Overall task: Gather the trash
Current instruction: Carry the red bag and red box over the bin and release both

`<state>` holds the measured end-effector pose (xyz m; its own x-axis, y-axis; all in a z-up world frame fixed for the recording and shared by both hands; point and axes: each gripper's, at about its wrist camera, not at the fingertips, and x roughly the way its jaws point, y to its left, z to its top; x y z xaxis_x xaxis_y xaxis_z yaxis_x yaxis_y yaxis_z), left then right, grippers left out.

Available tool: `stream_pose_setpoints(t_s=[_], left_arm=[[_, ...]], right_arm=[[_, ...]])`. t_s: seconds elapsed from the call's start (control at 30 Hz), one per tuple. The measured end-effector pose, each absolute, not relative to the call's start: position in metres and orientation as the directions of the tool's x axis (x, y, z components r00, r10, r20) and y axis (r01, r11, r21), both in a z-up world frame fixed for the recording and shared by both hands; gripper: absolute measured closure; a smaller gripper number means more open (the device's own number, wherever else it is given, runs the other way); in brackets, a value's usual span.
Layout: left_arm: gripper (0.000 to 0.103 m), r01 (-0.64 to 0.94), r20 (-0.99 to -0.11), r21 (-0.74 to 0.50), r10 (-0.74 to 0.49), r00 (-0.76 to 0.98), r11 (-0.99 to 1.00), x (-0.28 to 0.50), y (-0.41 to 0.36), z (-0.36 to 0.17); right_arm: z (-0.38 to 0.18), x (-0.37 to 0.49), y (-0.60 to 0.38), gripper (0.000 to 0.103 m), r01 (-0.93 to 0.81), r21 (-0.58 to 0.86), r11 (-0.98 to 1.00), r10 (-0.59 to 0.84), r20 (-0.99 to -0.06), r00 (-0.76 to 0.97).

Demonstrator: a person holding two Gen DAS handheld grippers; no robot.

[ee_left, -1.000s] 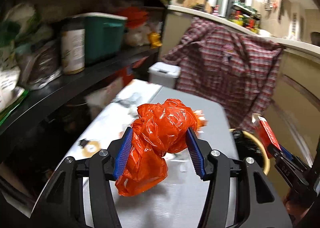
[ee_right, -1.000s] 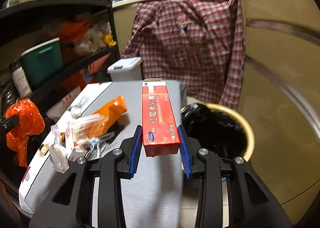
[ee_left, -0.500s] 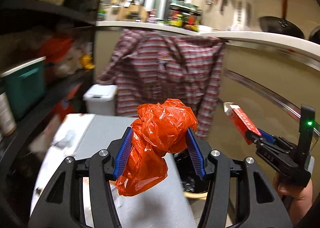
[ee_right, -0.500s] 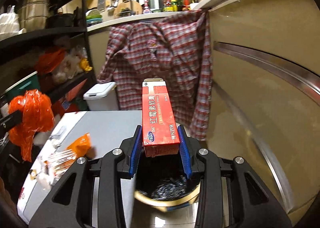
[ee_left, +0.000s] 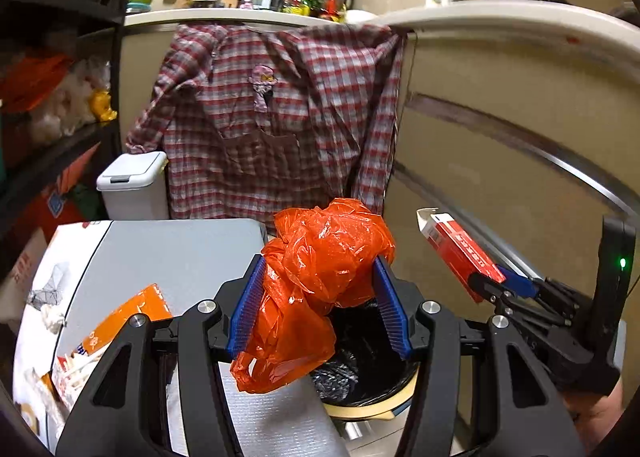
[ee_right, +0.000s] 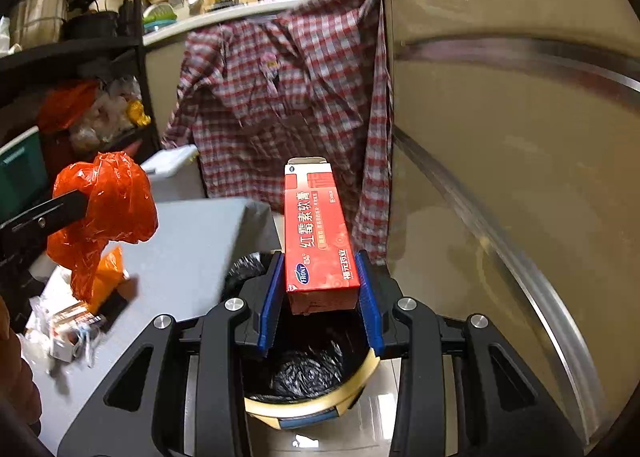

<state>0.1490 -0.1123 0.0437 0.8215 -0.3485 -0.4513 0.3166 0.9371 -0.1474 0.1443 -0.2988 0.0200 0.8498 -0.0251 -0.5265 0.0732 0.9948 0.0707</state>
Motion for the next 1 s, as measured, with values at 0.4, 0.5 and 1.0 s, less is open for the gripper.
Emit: stream_pose_setpoints(t_s=[0.4,0.5,1.0], left_arm=[[0.05,0.328,-0.489,-0.144,-0.355,0.797,0.934,0.167,-0.12,0.022],[0.05,0.333,-0.496,-0.142,-0.358,0.791,0.932,0.17,-0.124,0.019],[0.049,0.357,-0.542,-0.131,-0.368,0.755,0.925,0.181,-0.146,0.003]], right_arm=[[0.006,0.16,-0.293,0.068,0.06,0.066,0.996,-0.014,-0.544,0.839],[0.006,0.16,-0.29,0.069,0.058,0.051,0.997,-0.021,-0.544,0.839],[0.0,0.167,-0.295,0.069,0.063,0.083,0.995,-0.007,-0.549,0.836]])
